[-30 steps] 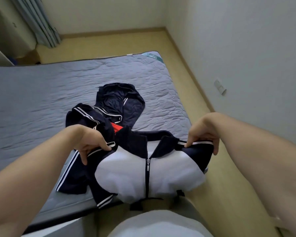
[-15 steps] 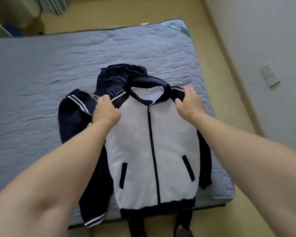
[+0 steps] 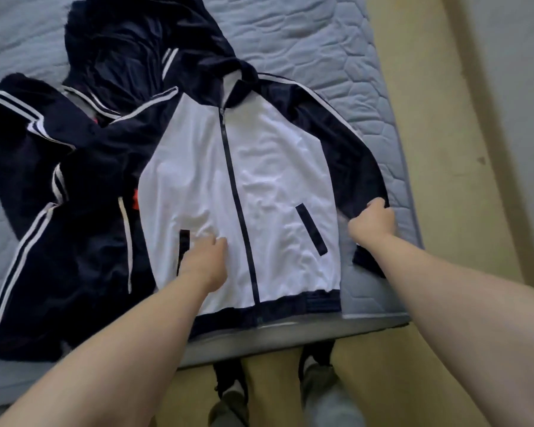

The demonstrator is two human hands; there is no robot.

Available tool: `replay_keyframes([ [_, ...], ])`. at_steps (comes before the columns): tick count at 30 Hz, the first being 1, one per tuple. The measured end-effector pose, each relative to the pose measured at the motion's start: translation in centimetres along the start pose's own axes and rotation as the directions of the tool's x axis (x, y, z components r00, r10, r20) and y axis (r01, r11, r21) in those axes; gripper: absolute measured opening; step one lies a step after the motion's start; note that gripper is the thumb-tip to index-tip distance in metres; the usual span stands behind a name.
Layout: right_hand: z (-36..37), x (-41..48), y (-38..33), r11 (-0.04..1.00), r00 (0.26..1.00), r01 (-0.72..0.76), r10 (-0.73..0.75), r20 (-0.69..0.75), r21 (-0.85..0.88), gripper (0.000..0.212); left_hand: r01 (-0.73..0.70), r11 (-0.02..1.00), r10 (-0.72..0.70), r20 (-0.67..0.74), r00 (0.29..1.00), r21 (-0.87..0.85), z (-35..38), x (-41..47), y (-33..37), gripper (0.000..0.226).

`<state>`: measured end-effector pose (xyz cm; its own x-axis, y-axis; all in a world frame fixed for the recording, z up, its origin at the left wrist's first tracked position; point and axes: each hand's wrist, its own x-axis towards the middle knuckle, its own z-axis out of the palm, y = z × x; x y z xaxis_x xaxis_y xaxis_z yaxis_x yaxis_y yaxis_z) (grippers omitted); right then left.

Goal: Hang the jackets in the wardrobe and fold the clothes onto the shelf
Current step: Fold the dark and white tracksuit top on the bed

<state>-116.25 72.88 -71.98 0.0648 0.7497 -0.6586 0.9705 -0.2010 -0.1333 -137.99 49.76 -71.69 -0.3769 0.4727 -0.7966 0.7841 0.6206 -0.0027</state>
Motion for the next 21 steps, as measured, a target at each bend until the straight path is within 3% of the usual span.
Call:
replay_keyframes([
  [6,2.4,3.6,3.9,0.960,0.968,-0.249,0.252,-0.006,0.130,0.064,0.112,0.984,-0.123,0.068,0.990,0.139,3.2,1.2,4.6,0.064],
  [8,2.0,4.2,4.7,0.925,0.957,-0.283,0.291,0.008,0.253,0.045,0.158,0.971,-0.169,0.049,0.984,0.182,2.7,1.7,5.9,0.055],
  [10,0.9,3.7,4.4,0.871,0.961,-0.218,0.271,-0.060,0.441,0.013,0.178,0.977,-0.177,-0.020,0.984,0.115,1.1,2.3,7.5,0.035],
  [12,-0.3,1.6,3.4,0.836,0.976,-0.014,0.131,-0.174,0.549,0.011,0.142,0.974,-0.163,-0.117,0.980,-0.175,-0.8,2.8,9.5,0.021],
  [13,-0.5,0.0,2.8,0.828,0.975,0.110,0.019,-0.223,0.550,0.013,0.088,0.909,-0.150,-0.122,0.981,-0.408,-2.1,3.1,10.6,0.019],
  [14,-0.5,-2.1,2.2,0.816,0.961,0.232,-0.106,-0.257,0.530,0.015,0.041,0.749,-0.117,-0.071,0.991,-0.661,-3.6,3.1,11.7,0.026],
  [15,-0.2,-4.3,1.7,0.798,0.934,0.343,-0.234,-0.269,0.496,0.017,0.036,0.499,-0.032,0.023,0.999,-0.866,-5.4,3.0,12.7,0.038],
  [16,0.2,-6.7,1.4,0.775,0.892,0.451,-0.372,-0.256,0.443,0.022,0.066,0.285,0.081,0.092,0.992,-0.956,-6.9,2.8,13.5,0.050],
  [17,0.8,-8.8,1.1,0.738,0.827,0.561,-0.521,-0.212,0.375,0.032,0.090,0.187,0.162,0.122,0.979,-0.978,-8.3,2.6,14.1,0.059],
  [19,2.3,-11.7,0.8,0.638,0.670,0.716,-0.742,-0.020,0.285,0.054,0.061,0.231,0.204,0.110,0.973,-0.971,-10.2,2.1,14.9,0.059],
  [21,3.6,-12.6,1.0,0.606,0.598,0.717,-0.788,0.143,0.345,0.067,-0.008,0.284,0.071,0.013,0.997,-0.959,-11.0,2.4,14.5,0.031],
])
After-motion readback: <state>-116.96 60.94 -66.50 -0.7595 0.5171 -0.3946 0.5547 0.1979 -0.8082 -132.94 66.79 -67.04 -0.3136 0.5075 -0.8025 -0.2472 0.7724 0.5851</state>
